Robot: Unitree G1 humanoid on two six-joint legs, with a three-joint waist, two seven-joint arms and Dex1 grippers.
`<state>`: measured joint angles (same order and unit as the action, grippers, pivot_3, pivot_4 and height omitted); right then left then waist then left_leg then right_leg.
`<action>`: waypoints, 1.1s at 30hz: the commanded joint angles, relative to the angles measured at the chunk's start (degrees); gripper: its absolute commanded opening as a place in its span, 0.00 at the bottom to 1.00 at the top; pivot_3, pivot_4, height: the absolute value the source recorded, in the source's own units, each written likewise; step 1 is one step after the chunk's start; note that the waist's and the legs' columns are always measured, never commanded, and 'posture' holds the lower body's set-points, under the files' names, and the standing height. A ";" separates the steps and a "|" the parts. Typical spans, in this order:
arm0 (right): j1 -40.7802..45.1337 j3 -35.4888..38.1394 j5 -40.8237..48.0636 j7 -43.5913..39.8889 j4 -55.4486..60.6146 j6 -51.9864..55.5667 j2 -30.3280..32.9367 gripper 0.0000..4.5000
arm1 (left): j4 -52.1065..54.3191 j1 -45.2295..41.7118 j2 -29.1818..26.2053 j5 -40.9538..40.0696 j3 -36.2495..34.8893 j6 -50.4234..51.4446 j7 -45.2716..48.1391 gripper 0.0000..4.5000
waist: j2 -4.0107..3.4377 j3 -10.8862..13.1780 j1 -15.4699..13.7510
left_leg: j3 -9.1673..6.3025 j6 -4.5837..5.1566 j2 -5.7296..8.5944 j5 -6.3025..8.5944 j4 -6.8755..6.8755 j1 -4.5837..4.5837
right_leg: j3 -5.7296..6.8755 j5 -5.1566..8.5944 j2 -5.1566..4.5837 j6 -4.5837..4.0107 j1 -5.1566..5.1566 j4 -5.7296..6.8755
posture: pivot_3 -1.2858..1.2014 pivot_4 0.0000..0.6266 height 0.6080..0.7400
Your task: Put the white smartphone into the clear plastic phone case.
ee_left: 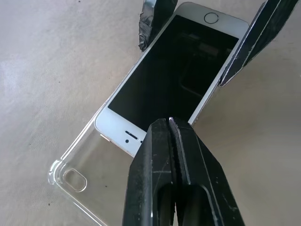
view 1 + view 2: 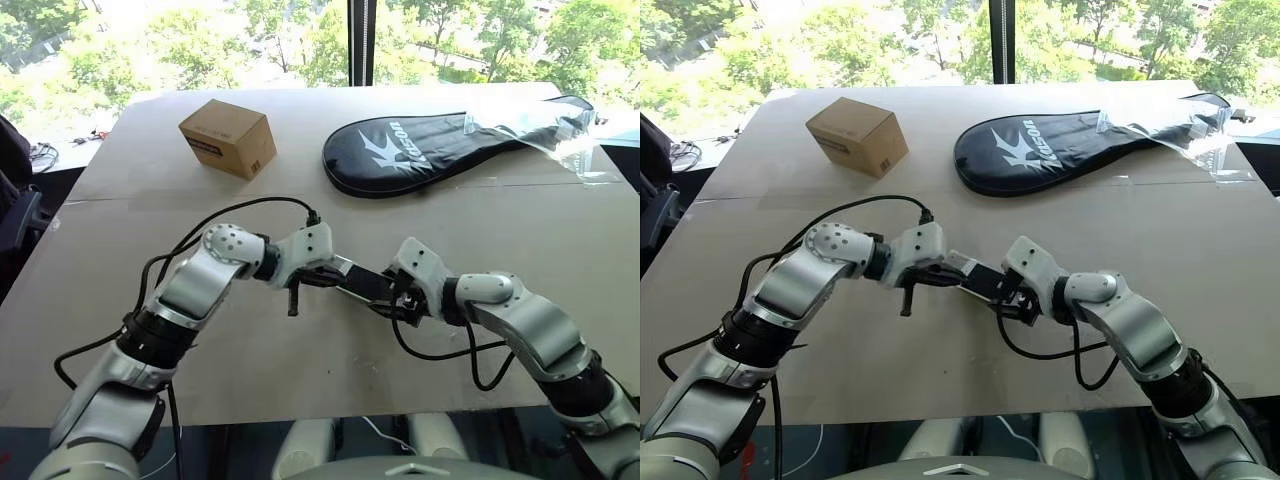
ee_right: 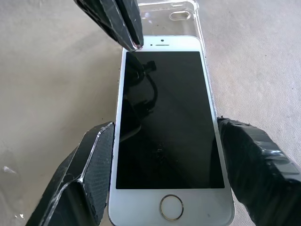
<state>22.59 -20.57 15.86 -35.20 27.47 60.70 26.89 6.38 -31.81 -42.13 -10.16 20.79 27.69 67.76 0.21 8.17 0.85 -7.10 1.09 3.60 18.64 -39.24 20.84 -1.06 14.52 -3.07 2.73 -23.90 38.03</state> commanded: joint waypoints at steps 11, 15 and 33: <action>1.66 -6.42 -3.44 2.40 -2.15 0.74 2.66 0.65 | -1.24 -0.59 3.63 2.52 0.57 -1.22 -1.15 0.01 | 0.00 -0.04 0.00 | 0.00 0.00 0.00 0.00 -0.02 -0.03 | 0.02 0.00 0.00 0.00 0.03 0.01 | 0.52 0.24 1.00; 1.36 -6.83 -2.96 2.84 -2.09 1.35 1.49 0.65 | -4.74 1.32 3.41 5.81 3.21 -4.45 -0.47 0.01 | 0.02 -0.11 0.22 | 0.04 0.00 0.00 0.00 -0.01 -0.13 | 0.00 0.00 0.01 0.00 0.08 0.05 | 0.52 0.24 1.00; 0.86 5.30 6.33 3.13 4.12 10.13 -1.07 0.65 | -11.98 4.41 4.60 9.55 4.95 -10.61 -0.77 0.00 | -0.11 -0.68 -0.35 | -0.06 0.00 0.06 0.00 0.08 -0.63 | 0.03 0.00 -0.05 0.00 0.57 -0.06 | 0.52 0.24 1.00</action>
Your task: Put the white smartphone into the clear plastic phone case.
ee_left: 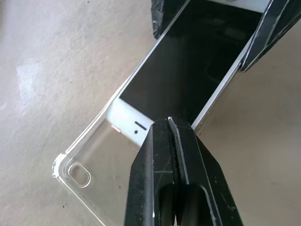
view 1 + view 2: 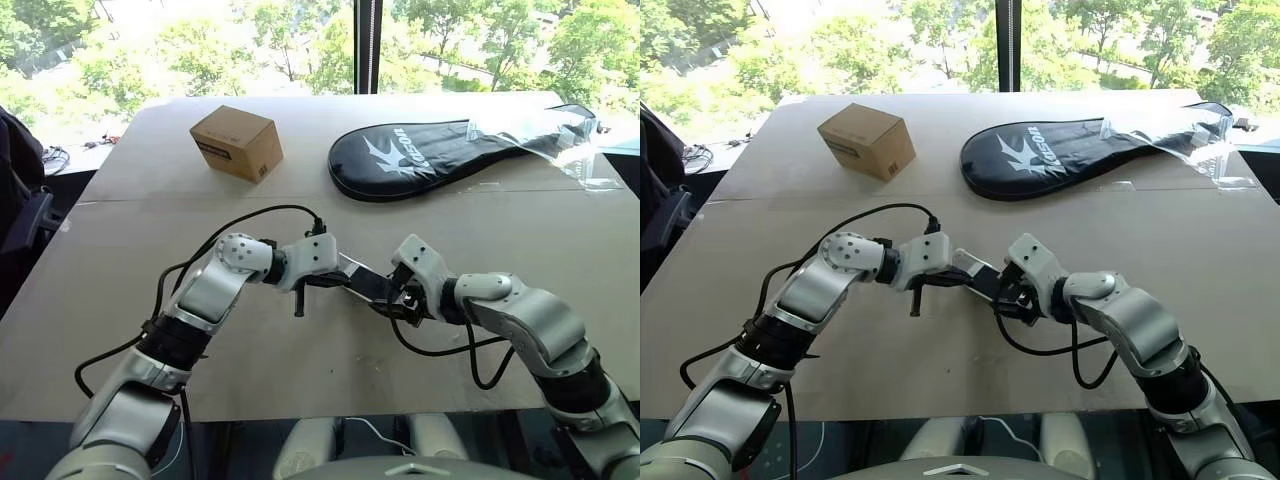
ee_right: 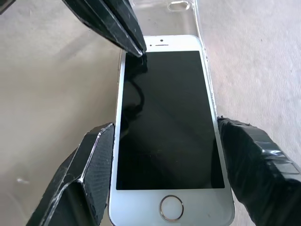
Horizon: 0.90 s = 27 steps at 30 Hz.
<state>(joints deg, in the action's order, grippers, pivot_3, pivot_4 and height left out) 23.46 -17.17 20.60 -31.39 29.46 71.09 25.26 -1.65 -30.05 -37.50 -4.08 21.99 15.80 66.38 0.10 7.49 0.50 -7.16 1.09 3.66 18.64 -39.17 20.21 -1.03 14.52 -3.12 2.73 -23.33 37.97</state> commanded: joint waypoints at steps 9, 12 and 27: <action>-0.20 -1.19 -0.53 0.92 -0.24 -3.97 1.81 0.65 | -4.03 2.82 1.10 3.47 3.18 1.62 -0.09 0.00 | -0.01 -0.01 0.06 | -0.03 0.00 0.00 -0.01 0.00 -0.01 | 0.03 0.00 0.00 0.00 0.02 0.01 | 0.52 0.24 1.00; -0.46 -2.38 -1.67 1.58 -1.25 -5.64 2.43 0.65 | -3.65 3.53 0.91 3.32 2.77 1.85 -0.41 0.00 | -0.03 -0.03 0.17 | -0.03 -0.01 0.00 -0.01 0.00 -0.01 | 0.02 0.00 0.00 0.00 0.02 0.01 | 0.52 0.24 1.00; 2.76 -6.90 -6.39 2.55 -7.41 -12.05 0.98 0.65 | -0.70 5.56 1.14 3.28 2.02 3.27 -1.47 0.00 | 0.00 -0.11 0.73 | -0.04 0.16 -0.08 0.09 0.08 -0.62 | 0.02 0.01 0.09 0.02 0.57 0.02 | 0.52 0.24 1.00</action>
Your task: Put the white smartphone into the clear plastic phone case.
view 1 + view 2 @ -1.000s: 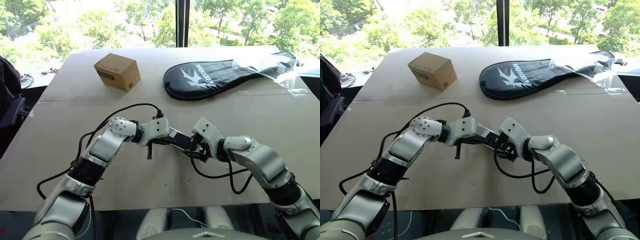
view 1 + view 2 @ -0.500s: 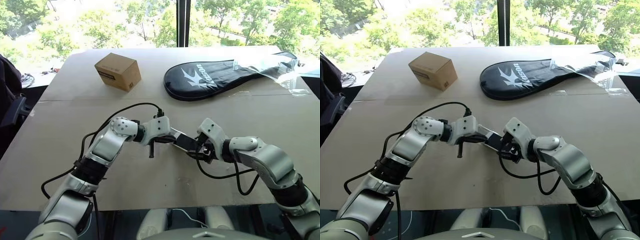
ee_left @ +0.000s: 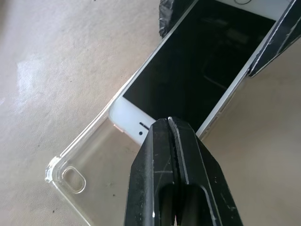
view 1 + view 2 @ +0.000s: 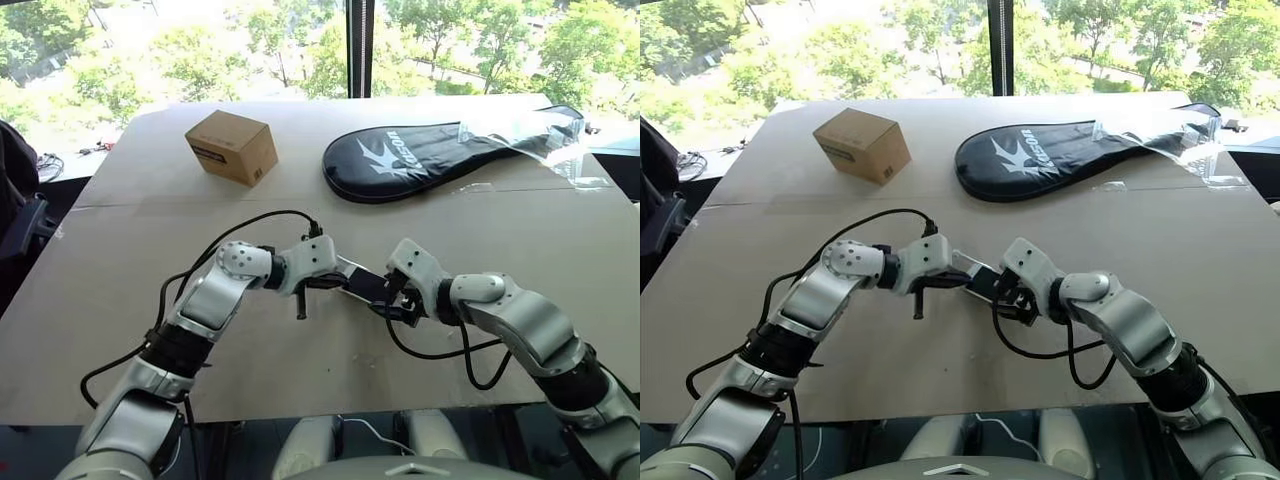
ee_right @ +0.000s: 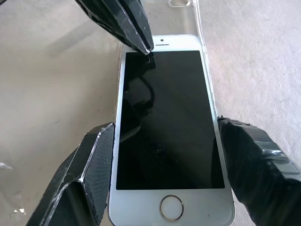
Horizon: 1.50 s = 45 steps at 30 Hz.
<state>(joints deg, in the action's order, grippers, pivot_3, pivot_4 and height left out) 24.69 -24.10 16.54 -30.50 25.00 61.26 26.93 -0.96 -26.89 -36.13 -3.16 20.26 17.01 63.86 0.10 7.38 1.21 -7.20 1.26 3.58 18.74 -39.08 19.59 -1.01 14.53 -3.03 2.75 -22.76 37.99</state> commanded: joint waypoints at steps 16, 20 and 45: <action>-1.97 16.70 11.87 -4.58 5.63 5.02 1.25 0.98 | -1.95 2.84 0.23 2.88 3.75 1.97 1.10 0.00 | -0.17 0.12 -0.59 | -0.15 -0.20 0.03 -0.11 0.25 0.21 | 0.11 0.01 -0.08 -0.02 -0.05 -0.27 | 0.52 0.24 1.00; -3.73 19.45 13.51 -7.21 5.89 4.27 6.64 0.66 | -2.29 2.63 0.32 3.01 3.79 1.72 1.09 0.00 | -0.20 0.14 -0.60 | -0.14 -0.18 0.03 -0.10 0.26 0.21 | 0.12 0.01 -0.09 -0.01 -0.04 -0.31 | 0.52 0.24 1.00; -6.43 11.32 7.86 -8.18 3.13 -1.67 14.24 0.02 | -15.19 -5.90 -5.63 4.33 -5.26 -4.08 -1.23 0.00 | 0.08 0.75 -0.39 | -0.17 -0.28 0.08 -0.16 0.18 1.42 | 0.05 -0.01 -0.10 -0.03 -1.33 -0.17 | 0.52 0.24 1.00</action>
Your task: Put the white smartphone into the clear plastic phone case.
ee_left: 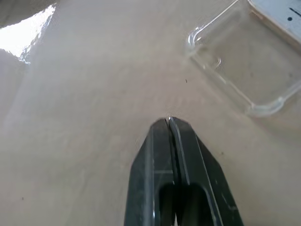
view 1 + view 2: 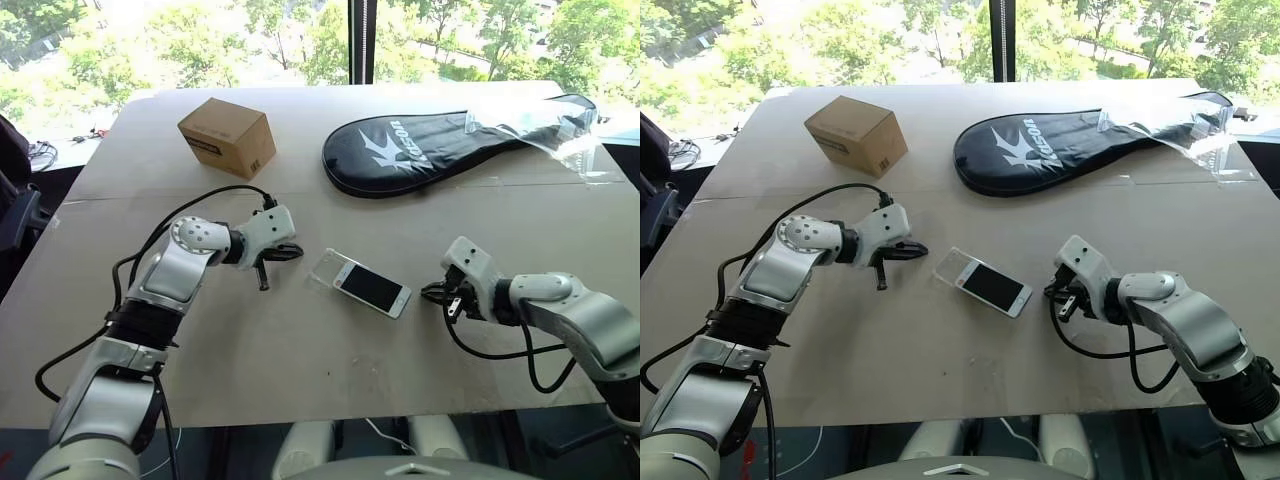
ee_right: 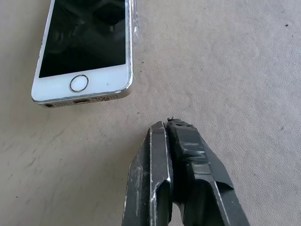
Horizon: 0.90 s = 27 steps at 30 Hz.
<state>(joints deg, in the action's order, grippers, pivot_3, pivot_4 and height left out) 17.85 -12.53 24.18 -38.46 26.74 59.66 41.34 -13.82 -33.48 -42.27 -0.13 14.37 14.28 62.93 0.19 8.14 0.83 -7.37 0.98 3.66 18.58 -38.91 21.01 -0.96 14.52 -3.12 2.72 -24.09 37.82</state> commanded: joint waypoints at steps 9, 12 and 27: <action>-0.50 1.25 3.21 -1.82 6.11 5.32 3.78 0.02 | 2.81 2.38 4.98 0.64 3.56 0.00 2.84 0.00 | -0.02 -0.01 -1.21 | -0.07 0.02 0.08 0.01 -0.11 -0.05 | 0.08 0.00 -0.08 0.00 0.16 0.02 | 0.52 0.24 1.00; 0.35 1.22 5.30 -1.61 8.17 7.21 2.68 0.02 | 4.94 2.68 5.79 0.70 4.31 1.86 3.82 0.00 | -0.02 -0.01 -1.69 | -0.09 0.03 0.08 0.02 -0.12 -0.02 | 0.10 0.00 -0.08 0.00 0.15 -0.04 | 0.52 0.24 1.00; 5.99 -4.51 4.57 0.48 7.21 9.91 0.82 0.02 | 15.42 4.04 7.05 -0.34 7.93 9.27 7.87 0.00 | -0.02 -0.01 -1.67 | -0.19 0.03 0.10 0.02 -0.20 0.03 | 0.22 0.00 -0.10 0.00 0.21 -0.05 | 0.52 0.24 1.00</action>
<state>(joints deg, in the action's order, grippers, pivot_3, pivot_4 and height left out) 22.67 -16.61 29.50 -38.54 33.90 70.16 42.36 -1.26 -30.89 -36.56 1.00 18.34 22.26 68.02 0.17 8.13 -0.84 -7.55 1.01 3.77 18.59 -39.11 21.03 -0.75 14.53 -3.22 2.72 -23.88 37.77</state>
